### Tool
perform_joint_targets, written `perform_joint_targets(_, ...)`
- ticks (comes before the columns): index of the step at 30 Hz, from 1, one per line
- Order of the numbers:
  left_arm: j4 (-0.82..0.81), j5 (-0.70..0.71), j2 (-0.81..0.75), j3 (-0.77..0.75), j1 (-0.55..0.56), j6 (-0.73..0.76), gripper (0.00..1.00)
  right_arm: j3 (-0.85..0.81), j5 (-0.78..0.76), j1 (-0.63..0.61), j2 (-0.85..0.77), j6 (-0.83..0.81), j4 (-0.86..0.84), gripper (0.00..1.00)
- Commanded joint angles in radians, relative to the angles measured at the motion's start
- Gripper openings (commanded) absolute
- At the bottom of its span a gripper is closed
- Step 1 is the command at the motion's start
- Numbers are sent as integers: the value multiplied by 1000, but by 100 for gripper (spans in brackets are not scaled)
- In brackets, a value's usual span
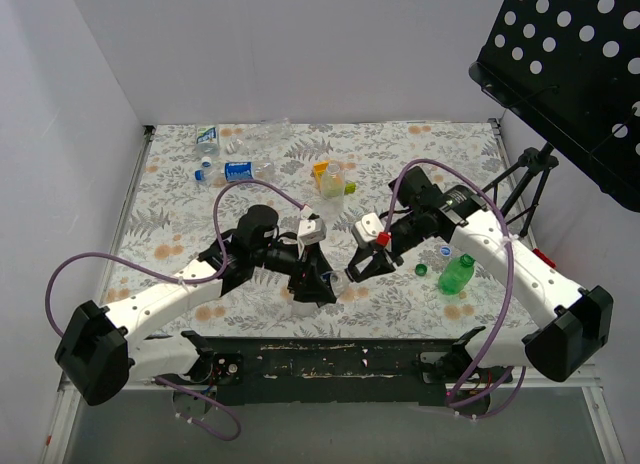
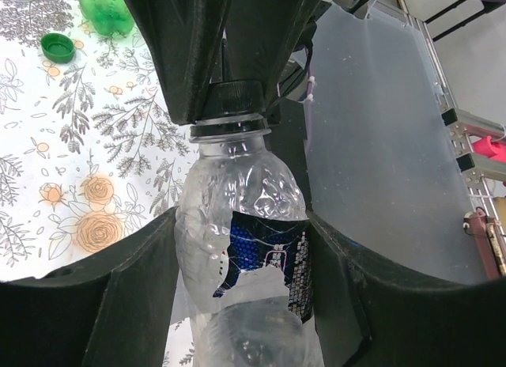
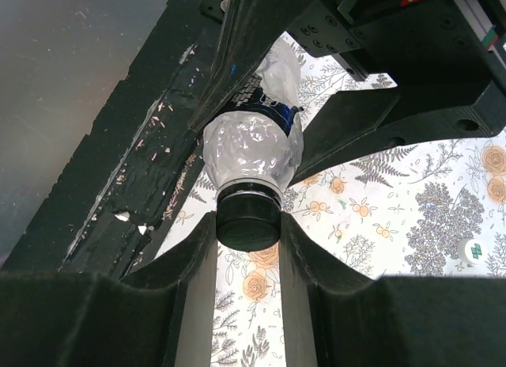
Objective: Unscrew the bottle caps
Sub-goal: Unscrew the bottle cap from the plastic bottle.
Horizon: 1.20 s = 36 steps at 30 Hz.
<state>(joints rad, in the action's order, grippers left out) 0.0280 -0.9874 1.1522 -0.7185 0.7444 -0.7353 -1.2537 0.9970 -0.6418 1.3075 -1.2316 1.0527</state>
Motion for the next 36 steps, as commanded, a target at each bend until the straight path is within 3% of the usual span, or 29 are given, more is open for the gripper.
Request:
perform_joint_targets(1, 115, 8, -51, -38, 7, 102, 1, 17, -38, 28, -42, 95, -13, 18)
perform_joint_targets(6, 234, 180, -91, -82, 38, 195, 1, 56, 2, 74, -74, 271, -94, 55)
perform_joint_targets(9, 263, 252, -106, -94, 58, 227, 1, 50, 12, 105, -86, 368, -125, 67)
perform_joint_targets(14, 276, 384, -102, -98, 121, 266, 1, 43, 37, 155, -96, 454, -144, 78)
perform_joint_targets(19, 279, 559, -86, -107, 223, 304, 1, 54, 52, 192, -87, 501, -155, 81)
perform_joint_targets(25, 225, 667, -95, -87, 260, 326, 0, 83, 106, 232, -65, 601, -184, 82)
perform_joint_targets(36, 133, 793, -85, -49, 311, 350, 0, 200, 75, 257, -82, 963, -367, 81)
